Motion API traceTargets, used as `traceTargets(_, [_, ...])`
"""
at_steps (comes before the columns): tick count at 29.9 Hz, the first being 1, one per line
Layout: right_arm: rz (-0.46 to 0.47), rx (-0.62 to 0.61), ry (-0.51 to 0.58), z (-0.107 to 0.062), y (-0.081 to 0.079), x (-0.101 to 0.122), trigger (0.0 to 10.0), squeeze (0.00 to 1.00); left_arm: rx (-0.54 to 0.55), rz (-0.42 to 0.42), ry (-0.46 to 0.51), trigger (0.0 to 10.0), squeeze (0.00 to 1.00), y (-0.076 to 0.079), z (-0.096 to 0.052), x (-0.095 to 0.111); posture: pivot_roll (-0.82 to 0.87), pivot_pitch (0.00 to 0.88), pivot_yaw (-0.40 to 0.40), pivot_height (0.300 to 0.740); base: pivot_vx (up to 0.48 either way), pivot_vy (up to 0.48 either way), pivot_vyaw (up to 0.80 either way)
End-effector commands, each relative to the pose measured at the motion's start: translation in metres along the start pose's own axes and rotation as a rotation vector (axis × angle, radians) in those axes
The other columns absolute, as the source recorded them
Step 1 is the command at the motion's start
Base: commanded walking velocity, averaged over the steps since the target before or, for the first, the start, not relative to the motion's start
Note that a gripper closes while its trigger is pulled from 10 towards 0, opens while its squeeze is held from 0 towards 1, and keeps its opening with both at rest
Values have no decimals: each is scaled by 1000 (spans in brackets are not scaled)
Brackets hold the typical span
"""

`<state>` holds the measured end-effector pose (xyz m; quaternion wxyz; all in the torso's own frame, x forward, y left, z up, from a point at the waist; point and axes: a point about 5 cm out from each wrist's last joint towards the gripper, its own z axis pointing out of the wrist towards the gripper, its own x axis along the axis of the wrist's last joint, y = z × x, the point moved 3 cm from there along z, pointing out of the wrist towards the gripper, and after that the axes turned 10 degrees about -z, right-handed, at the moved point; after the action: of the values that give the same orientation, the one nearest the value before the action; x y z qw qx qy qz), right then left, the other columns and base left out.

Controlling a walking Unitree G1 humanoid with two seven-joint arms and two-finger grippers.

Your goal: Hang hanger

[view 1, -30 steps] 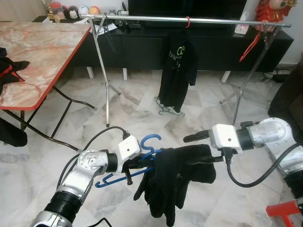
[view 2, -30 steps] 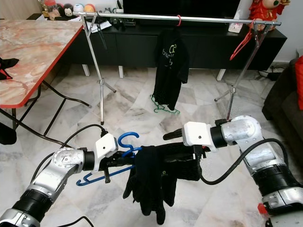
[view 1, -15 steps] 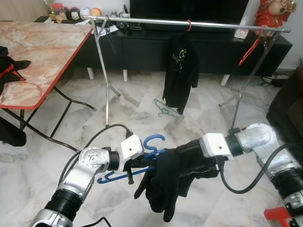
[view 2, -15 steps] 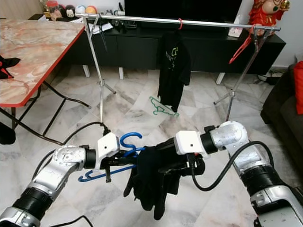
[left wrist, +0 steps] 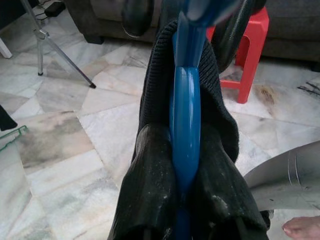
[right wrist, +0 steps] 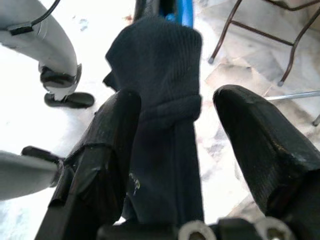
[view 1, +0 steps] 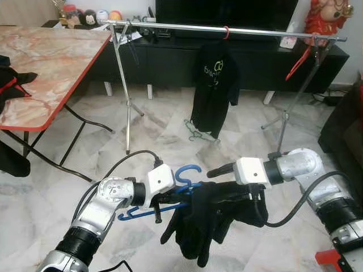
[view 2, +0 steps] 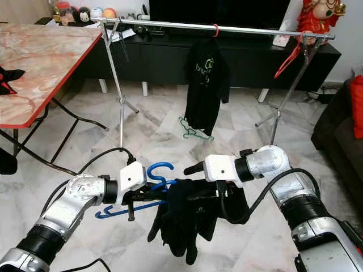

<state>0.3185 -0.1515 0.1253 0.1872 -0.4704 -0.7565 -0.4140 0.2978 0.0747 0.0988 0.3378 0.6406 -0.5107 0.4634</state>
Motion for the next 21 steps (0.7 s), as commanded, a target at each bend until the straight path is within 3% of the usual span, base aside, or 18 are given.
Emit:
traceTargets(1, [-14,27,-9,0,-1,0,10000,0,-21,59,41,10000,0,2,2,16,-44,15,-72,740,0,0,0])
traceTargets(18, [40,38,-38,17,-6,-11,10000,0,-17,78,49,10000,0,0,0,21,-35,35,-76,740,0,0,0])
traceTargets(19, [48,39,-36,17,-6,-11,6784,0,-14,79,51,10000,0,0,0,21,-35,35,-76,740,0,0,0])
traceTargets(20, [52,43,-36,17,-7,-12,4314,0,-11,80,52,10000,0,-1,0,22,-34,39,-77,740,0,0,0])
traceTargets(21, [53,43,-33,18,-7,-11,196,0,-11,81,53,10000,0,-1,0,22,-34,40,-78,740,0,0,0])
